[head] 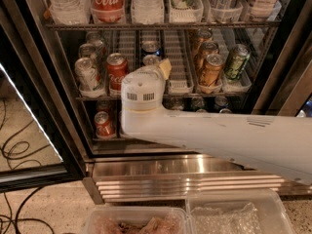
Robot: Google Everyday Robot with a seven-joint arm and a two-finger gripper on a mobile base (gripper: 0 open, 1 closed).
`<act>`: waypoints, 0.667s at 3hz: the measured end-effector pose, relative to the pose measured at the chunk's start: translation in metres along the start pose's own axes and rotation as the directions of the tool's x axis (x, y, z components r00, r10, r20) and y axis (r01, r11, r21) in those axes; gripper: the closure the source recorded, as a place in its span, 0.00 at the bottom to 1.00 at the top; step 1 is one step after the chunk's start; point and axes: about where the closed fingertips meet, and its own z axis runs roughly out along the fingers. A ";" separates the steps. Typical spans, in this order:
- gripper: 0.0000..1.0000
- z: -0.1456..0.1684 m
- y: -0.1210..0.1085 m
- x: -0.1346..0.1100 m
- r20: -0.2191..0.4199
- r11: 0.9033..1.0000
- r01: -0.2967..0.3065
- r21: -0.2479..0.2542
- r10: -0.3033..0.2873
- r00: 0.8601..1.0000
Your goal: Pick pepsi can from middle shelf of fridge
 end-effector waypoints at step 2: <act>0.46 0.000 0.000 0.000 0.000 1.000 0.008 0.000 -0.008 1.000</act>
Offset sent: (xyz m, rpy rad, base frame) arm -0.0001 0.0001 0.0002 -0.0070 -0.0001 0.0030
